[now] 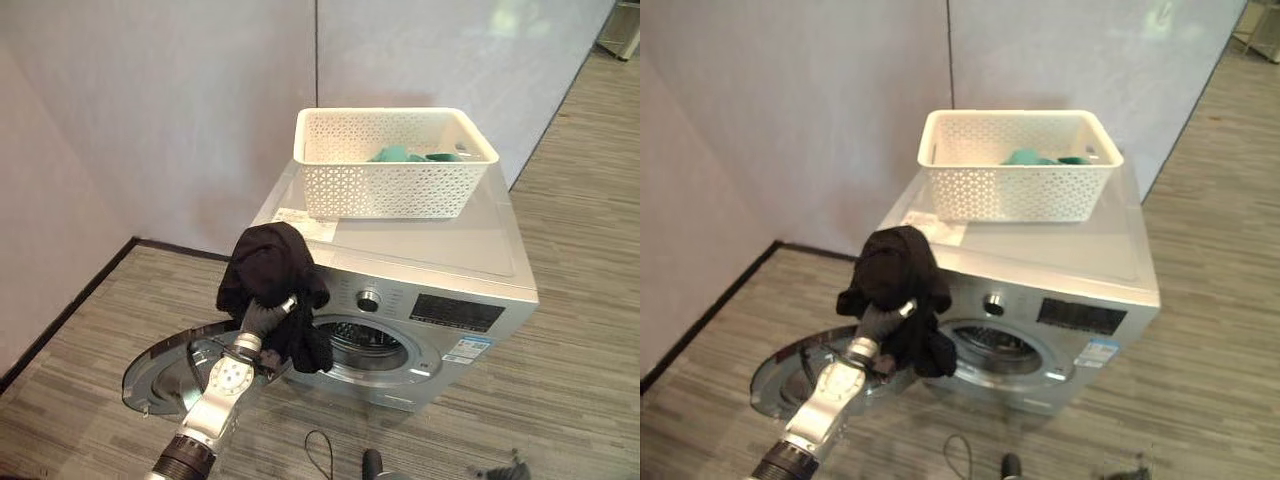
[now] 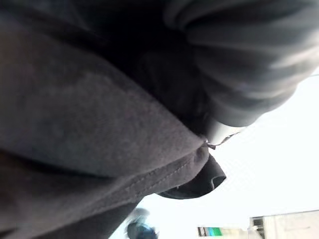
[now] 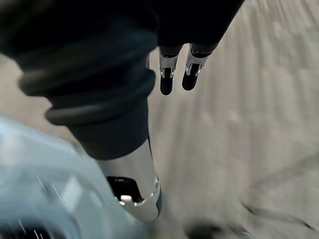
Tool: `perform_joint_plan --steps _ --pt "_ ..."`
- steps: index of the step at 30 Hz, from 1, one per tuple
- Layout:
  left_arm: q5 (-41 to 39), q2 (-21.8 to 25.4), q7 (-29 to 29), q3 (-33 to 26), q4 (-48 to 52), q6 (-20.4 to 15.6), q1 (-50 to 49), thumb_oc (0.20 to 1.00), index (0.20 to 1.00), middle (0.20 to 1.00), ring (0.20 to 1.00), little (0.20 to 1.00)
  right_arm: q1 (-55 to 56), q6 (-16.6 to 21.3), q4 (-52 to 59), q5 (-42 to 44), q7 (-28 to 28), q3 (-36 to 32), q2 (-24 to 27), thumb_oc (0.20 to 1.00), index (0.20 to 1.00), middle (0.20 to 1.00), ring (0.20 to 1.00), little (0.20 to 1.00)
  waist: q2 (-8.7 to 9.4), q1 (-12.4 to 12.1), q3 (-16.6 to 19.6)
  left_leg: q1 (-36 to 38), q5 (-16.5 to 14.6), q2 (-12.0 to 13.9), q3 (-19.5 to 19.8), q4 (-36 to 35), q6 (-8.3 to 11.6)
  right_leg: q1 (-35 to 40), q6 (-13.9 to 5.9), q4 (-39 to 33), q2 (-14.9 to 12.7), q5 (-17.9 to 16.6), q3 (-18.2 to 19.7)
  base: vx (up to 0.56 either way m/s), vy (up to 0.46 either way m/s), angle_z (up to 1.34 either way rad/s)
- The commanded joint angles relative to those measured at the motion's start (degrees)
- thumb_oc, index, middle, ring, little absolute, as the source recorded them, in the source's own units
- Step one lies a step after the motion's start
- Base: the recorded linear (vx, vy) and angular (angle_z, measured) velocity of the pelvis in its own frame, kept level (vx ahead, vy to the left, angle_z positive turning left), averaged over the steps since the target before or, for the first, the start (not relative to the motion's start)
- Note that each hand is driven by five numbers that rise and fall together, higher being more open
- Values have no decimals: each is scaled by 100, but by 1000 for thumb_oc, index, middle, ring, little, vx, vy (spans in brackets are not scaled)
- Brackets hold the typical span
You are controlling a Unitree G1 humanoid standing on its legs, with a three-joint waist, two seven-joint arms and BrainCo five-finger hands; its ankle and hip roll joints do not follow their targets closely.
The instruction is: Grab the laundry basket,head to the washer,open it,put in the laundry and shut it.
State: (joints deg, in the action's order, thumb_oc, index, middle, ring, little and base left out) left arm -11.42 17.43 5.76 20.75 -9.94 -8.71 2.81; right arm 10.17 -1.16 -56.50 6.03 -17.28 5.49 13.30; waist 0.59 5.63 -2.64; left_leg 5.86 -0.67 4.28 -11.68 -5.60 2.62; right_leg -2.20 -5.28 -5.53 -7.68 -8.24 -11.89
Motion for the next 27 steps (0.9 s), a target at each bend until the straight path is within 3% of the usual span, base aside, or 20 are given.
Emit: perform_joint_plan --steps 1,5,8,13,18,23,27 --pt "362 387 280 -605 782 -649 297 200 200 200 200 200 -334 110 -277 -322 592 331 -114 1000 1000 1000 1000 1000 30 -211 -207 -131 -428 -154 120 60 -46 620 -166 53 -70 872 -415 -19 -25 7" --pt "1066 886 584 -1089 1557 -889 9 200 200 200 200 200 -308 114 -317 -776 826 796 -129 1000 1000 1000 1000 1000 61 -397 -219 -201 -389 -150 225 60 0 663 -154 53 -85 904 -568 -19 -31 15" --pt "1102 1048 460 -1158 1815 -970 -311 200 200 200 200 200 -357 107 -278 -902 875 864 -74 1000 1000 1000 1000 1000 67 -478 -234 -242 -350 -155 294 60 5 669 -142 53 -96 903 -642 -13 -31 33" --pt "590 1070 -218 -688 1536 -849 -978 200 200 200 200 200 -589 124 -158 -818 827 727 164 1000 1000 1000 1000 1000 72 -647 -342 -265 -327 -133 462 60 17 747 -102 53 -57 994 -815 2 -41 23" --pt "268 859 -411 -426 1093 -676 -1122 200 200 200 200 200 -696 157 -27 -705 681 574 265 1000 1000 1000 1000 1000 107 -675 -465 -456 -210 -126 566 60 23 619 -78 53 -25 988 -914 -52 -45 8" --pt "-11 976 -605 -436 1092 -597 -1177 200 200 200 200 200 -680 175 43 -535 605 407 316 1000 1000 1000 1000 1000 130 -681 -495 -628 -174 -48 601 60 63 470 -21 90 58 1032 -936 -27 -46 11" --pt "-287 836 -682 -78 548 -518 -875 200 200 200 200 200 -531 200 664 -629 616 483 364 1000 1000 1000 1000 1000 231 -614 -703 -923 -22 33 718 60 101 155 77 217 167 1117 -948 -91 -95 2"
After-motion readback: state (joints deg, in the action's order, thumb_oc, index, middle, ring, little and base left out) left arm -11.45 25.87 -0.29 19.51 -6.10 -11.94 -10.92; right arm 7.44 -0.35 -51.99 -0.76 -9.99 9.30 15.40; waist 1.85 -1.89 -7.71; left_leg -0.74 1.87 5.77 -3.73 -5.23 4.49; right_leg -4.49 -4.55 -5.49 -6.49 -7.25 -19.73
